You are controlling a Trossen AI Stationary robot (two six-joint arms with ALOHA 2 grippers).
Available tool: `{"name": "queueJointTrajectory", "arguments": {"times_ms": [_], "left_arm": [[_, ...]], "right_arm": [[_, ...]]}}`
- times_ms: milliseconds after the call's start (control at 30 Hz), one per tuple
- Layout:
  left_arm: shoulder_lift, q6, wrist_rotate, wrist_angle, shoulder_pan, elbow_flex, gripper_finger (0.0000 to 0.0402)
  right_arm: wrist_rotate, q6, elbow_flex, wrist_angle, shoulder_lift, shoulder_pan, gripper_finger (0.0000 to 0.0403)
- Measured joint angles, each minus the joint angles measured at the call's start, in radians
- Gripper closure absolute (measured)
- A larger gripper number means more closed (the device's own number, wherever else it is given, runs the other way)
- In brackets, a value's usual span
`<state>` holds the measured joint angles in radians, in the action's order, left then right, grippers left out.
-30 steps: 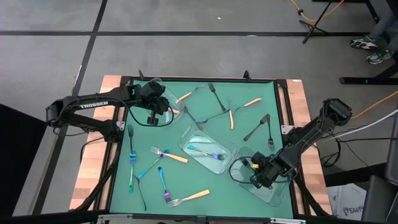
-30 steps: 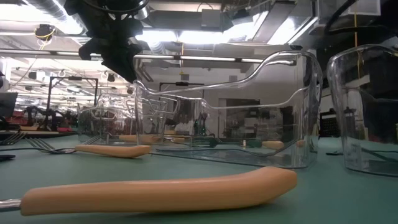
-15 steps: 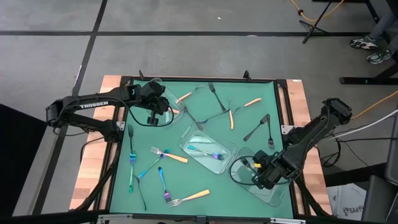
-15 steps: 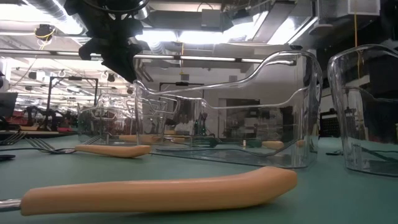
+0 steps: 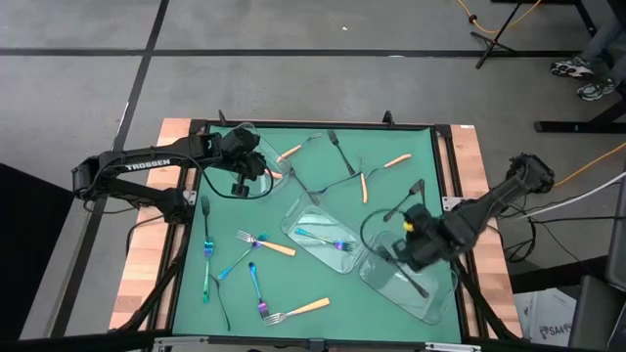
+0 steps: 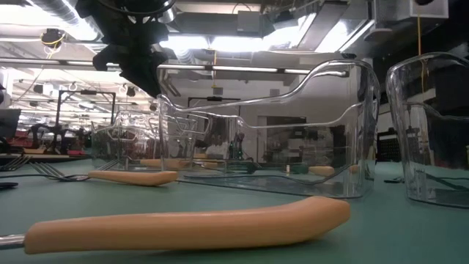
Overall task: Sort silverware by color (type)
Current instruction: Put the black fork into the bottom transparent bin
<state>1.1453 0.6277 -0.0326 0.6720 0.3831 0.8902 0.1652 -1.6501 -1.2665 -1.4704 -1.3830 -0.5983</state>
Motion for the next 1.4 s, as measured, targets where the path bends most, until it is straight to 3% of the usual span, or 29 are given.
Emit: {"name": "queueJointTrajectory", "arguments": {"times_ms": [433, 833, 1067, 1400], "left_arm": [[0.0, 0.0, 0.0, 0.0, 0.0, 0.0, 0.0373], [0.0, 0.0, 0.0, 0.0, 0.0, 0.0, 0.0373], [0.0, -0.039, 0.0, 0.0, 0.0, 0.0, 0.0373], [0.0, -0.045, 0.0, 0.0, 0.0, 0.0, 0.0373]], "right_arm": [[0.0, 0.079, 0.013, -0.077, 0.036, 0.424, 0.0333], [-0.069, 0.193, 0.267, 0.12, 0.183, 0.778, 0.0333], [-0.081, 0.193, 0.429, 0.345, 0.186, 0.883, 0.0333], [-0.131, 0.13, 0.649, 0.626, 0.183, 0.9, 0.0333]]}}
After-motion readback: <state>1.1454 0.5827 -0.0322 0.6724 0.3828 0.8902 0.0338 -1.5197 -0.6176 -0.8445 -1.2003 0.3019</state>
